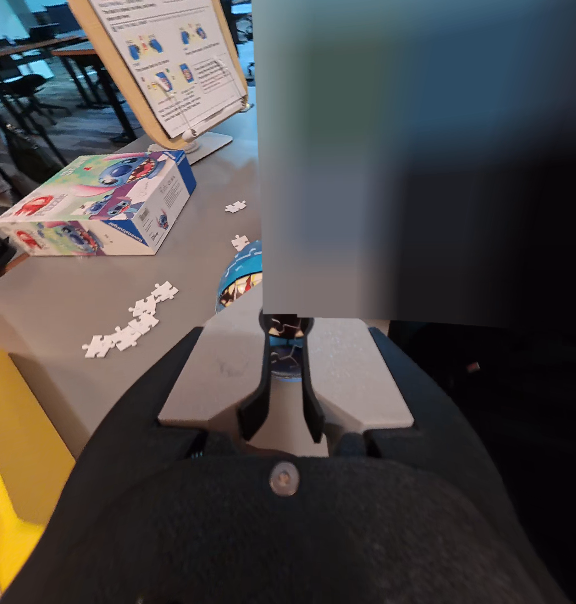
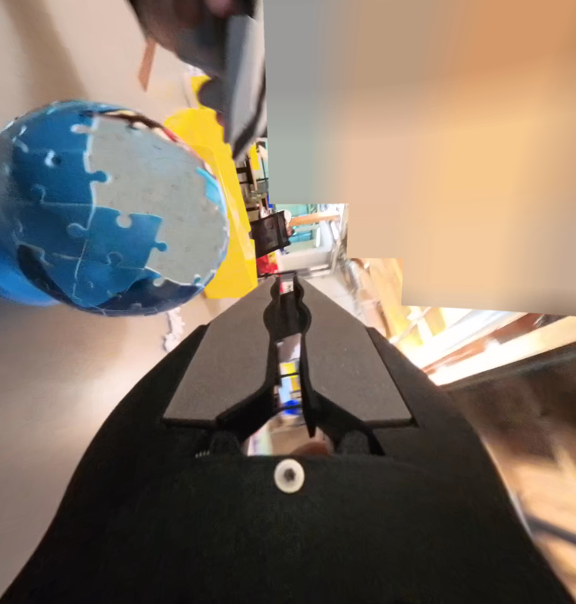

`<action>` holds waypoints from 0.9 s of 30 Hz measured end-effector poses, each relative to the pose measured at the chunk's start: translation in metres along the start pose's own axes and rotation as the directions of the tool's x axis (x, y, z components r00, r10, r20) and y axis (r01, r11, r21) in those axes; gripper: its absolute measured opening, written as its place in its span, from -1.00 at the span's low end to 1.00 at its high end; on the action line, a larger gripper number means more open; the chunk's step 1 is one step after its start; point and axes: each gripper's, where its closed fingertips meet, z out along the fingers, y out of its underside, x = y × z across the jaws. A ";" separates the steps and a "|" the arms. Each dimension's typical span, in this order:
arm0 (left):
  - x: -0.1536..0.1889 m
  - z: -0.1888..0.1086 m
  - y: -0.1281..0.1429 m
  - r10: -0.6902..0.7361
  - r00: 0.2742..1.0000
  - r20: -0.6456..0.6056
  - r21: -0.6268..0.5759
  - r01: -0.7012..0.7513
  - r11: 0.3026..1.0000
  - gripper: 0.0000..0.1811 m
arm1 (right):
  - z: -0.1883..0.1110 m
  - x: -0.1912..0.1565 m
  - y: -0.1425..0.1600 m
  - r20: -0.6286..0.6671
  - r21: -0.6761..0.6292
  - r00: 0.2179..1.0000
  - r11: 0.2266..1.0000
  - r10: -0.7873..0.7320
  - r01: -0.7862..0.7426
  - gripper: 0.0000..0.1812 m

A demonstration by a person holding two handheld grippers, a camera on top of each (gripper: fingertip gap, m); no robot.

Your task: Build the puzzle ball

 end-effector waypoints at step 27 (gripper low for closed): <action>-0.024 -0.041 0.080 -0.422 0.857 0.295 0.254 0.355 0.900 -0.41 | -0.109 -0.039 0.173 0.057 -0.316 0.000 0.018 0.998 -0.949 -0.36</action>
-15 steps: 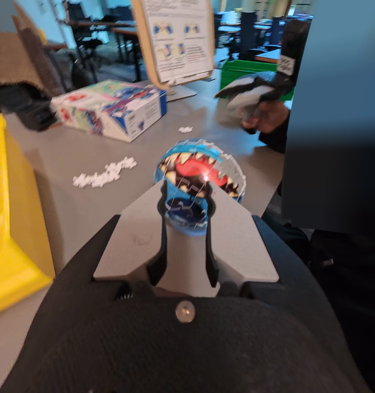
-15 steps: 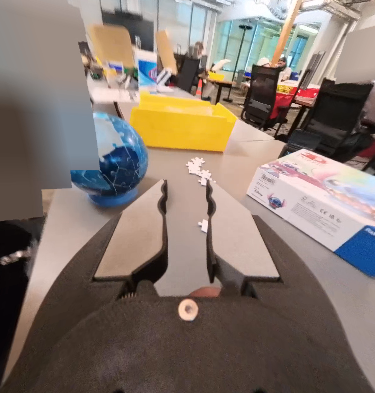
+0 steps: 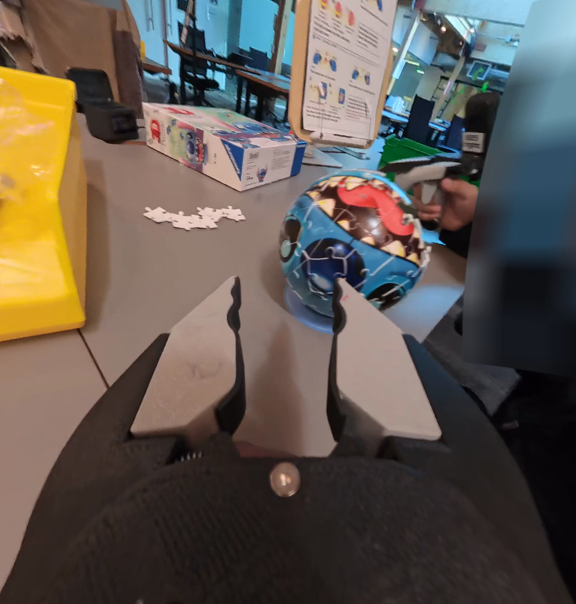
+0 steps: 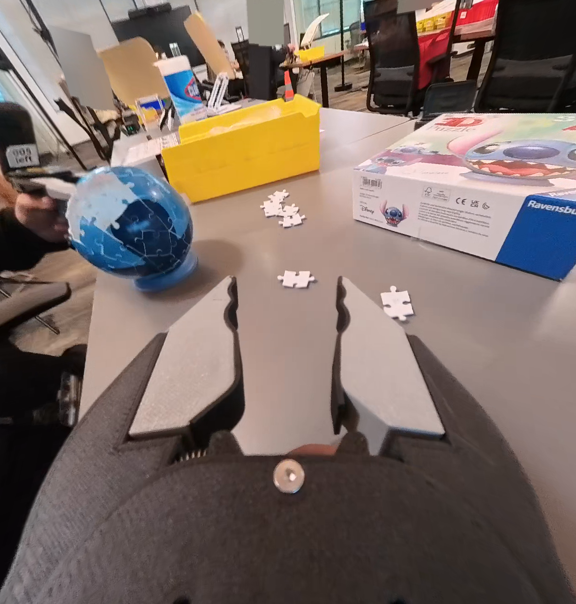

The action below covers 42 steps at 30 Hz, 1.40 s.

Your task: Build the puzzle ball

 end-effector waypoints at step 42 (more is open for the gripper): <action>0.000 0.003 0.002 -0.093 0.974 -0.209 0.004 0.096 0.995 -0.52 | -0.046 0.060 0.018 -0.262 -0.052 0.944 0.980 -0.200 0.193 -0.14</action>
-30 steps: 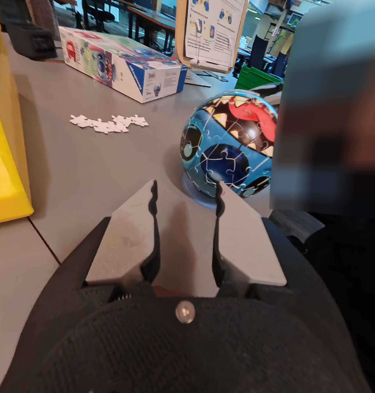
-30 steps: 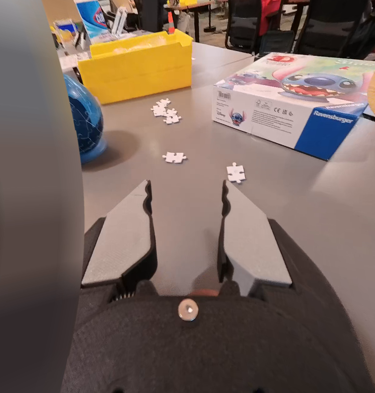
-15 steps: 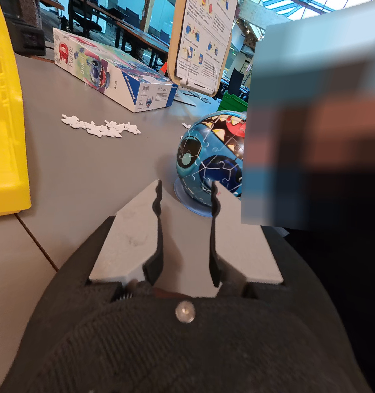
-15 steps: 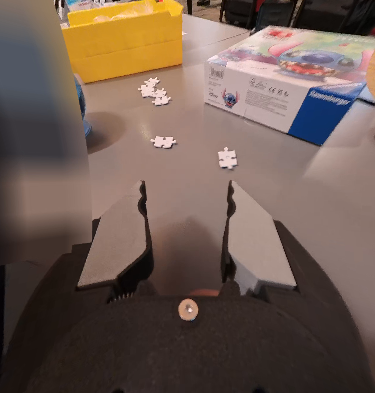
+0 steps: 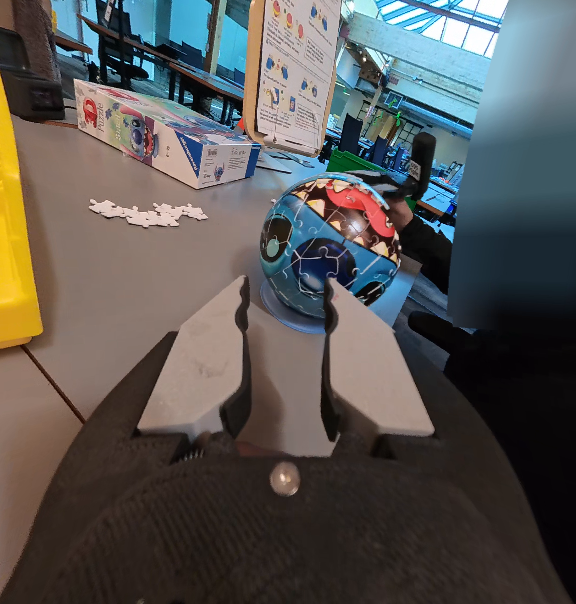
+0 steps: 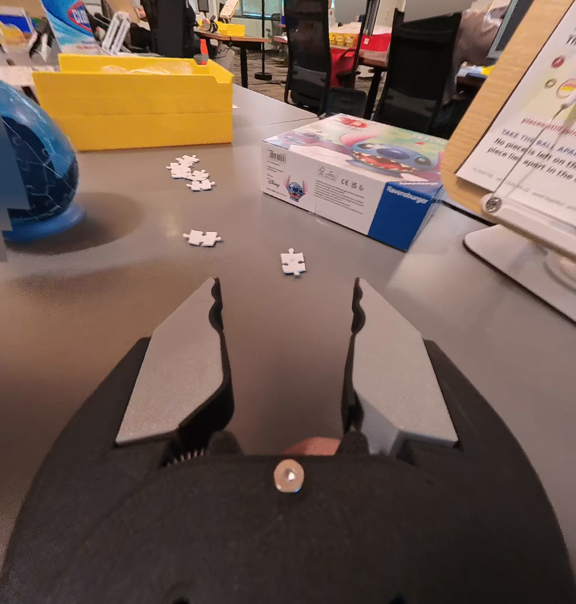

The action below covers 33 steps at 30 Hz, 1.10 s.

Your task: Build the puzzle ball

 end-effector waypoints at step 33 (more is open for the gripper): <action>0.010 -0.010 -0.007 -0.037 0.991 -0.126 0.053 0.044 0.998 -0.49 | 0.001 0.036 -0.012 -0.350 0.074 0.936 0.997 0.035 -0.010 -0.23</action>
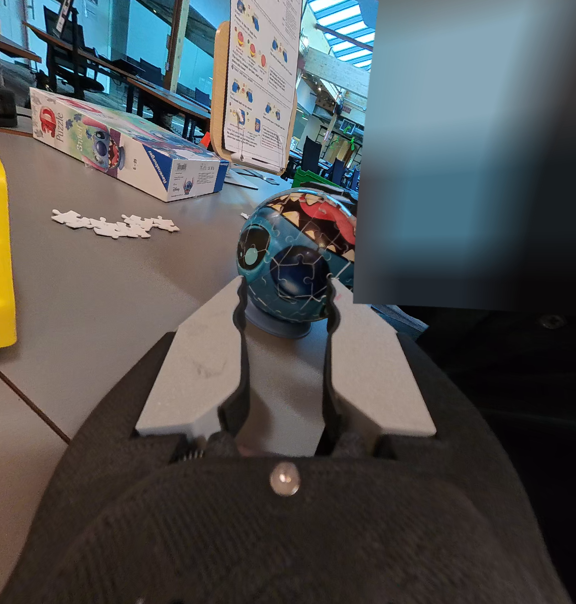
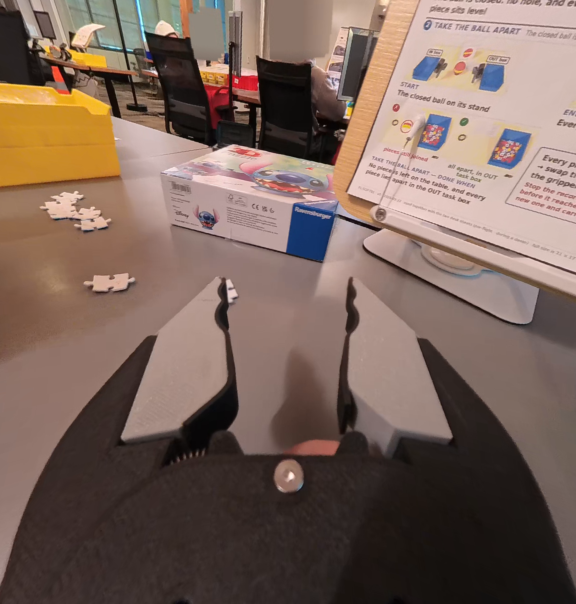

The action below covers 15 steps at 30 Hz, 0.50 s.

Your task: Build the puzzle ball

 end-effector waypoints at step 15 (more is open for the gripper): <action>-0.006 0.002 0.001 -0.013 0.999 0.042 -0.009 0.013 1.000 -0.51 | 0.021 -0.107 -0.002 0.350 -0.058 0.936 0.996 -0.044 0.069 -0.34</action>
